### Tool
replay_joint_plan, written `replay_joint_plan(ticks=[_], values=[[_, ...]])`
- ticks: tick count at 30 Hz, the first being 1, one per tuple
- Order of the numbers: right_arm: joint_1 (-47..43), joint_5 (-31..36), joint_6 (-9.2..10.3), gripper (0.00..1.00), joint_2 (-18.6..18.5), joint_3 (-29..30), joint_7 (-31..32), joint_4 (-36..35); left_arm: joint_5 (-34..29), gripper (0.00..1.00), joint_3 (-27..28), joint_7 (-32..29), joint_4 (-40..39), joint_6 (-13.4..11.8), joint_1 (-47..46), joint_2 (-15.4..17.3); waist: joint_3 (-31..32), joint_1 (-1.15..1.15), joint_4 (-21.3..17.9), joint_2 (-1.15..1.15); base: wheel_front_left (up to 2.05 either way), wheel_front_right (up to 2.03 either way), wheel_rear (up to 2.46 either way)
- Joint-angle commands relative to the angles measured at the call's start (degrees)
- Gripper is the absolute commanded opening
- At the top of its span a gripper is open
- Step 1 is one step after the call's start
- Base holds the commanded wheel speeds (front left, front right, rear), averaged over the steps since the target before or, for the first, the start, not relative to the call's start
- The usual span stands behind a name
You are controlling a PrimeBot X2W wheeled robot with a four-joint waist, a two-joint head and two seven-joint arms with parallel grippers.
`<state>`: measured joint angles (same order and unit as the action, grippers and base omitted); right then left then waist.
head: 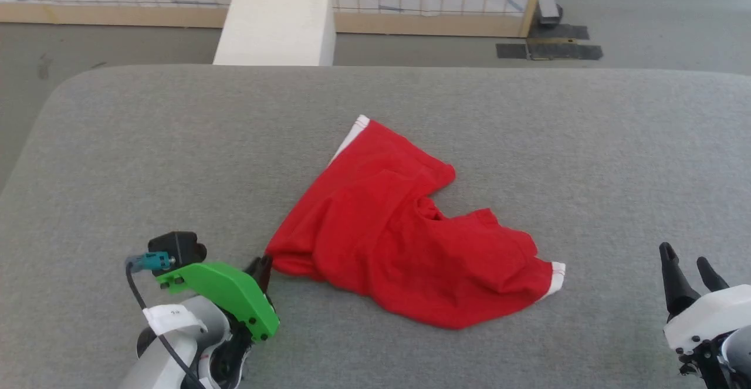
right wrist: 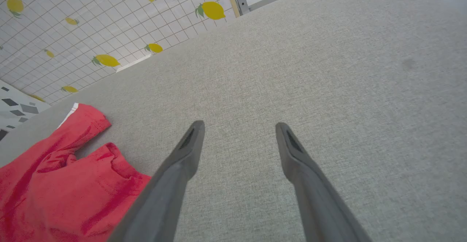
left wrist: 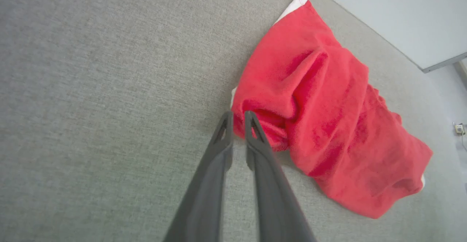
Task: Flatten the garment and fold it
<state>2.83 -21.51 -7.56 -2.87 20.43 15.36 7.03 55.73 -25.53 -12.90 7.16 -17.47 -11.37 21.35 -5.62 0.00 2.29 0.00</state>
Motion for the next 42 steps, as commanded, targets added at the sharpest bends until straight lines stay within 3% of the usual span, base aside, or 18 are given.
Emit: replay_joint_plan(ticks=[1,6,9,11,15,19,27,37,38,39,42], values=[[-0.5,0.4,0.08,1.00,0.0,-0.3,0.2,-0.2,-0.4,1.00,0.6,1.4,-1.1,-0.2,0.0,0.0,0.8,0.00,1.9,0.00,0.00,0.00,0.00],[1.8,1.9,0.08,1.00,0.0,-3.4,2.1,-1.4,-5.0,1.00,3.7,12.9,-3.4,0.6,0.0,0.7,0.7,0.00,3.4,0.00,0.00,0.00,0.00],[5.0,3.6,0.08,1.00,0.0,-6.4,4.8,-1.4,-11.2,1.00,4.4,23.4,-3.3,1.4,0.6,2.1,0.1,0.00,4.3,0.00,0.00,0.00,0.00],[8.2,6.7,0.08,1.00,0.0,-8.9,7.5,-1.0,-15.8,1.00,4.1,26.7,-3.0,1.7,1.3,2.4,-0.7,0.00,5.0,0.00,0.00,0.00,0.00],[16.1,10.0,0.08,1.00,-0.2,-13.9,13.5,2.5,-22.8,1.00,5.2,27.8,-5.6,0.5,2.6,0.1,-3.0,0.00,7.1,0.00,0.00,0.00,0.00],[24.1,13.8,0.08,1.00,-1.8,-18.2,18.7,8.7,-27.8,1.00,7.9,27.9,-9.1,1.5,3.9,-4.2,-6.0,0.00,9.9,0.00,0.00,0.00,0.00],[35.0,19.4,0.08,1.00,-4.2,-25.8,22.9,20.7,-32.0,1.00,12.1,27.9,-9.4,7.3,3.8,-12.1,-11.6,0.00,14.9,0.00,0.00,0.00,0.00],[37.6,18.6,0.08,1.00,-4.3,-30.5,22.0,31.3,-35.6,1.00,16.8,27.9,-6.4,12.8,3.0,-16.7,-13.2,0.00,15.4,0.00,0.00,0.00,0.00],[37.8,18.1,0.08,0.43,-4.4,-30.9,21.7,31.8,-35.8,1.00,17.2,27.9,-6.1,13.1,3.0,-16.9,-13.0,0.00,15.0,0.00,0.00,0.00,0.00],[38.1,17.4,0.08,0.02,-4.7,-31.4,21.2,32.2,-36.1,1.00,17.6,27.9,-5.9,13.5,3.0,-17.1,-12.7,0.00,14.5,0.00,0.00,0.00,0.00],[38.9,14.8,0.08,0.00,-5.3,-31.0,18.8,31.9,-36.7,1.00,18.7,27.9,-5.3,14.3,3.1,-17.5,-11.4,0.00,12.9,0.00,0.00,0.00,0.00]])
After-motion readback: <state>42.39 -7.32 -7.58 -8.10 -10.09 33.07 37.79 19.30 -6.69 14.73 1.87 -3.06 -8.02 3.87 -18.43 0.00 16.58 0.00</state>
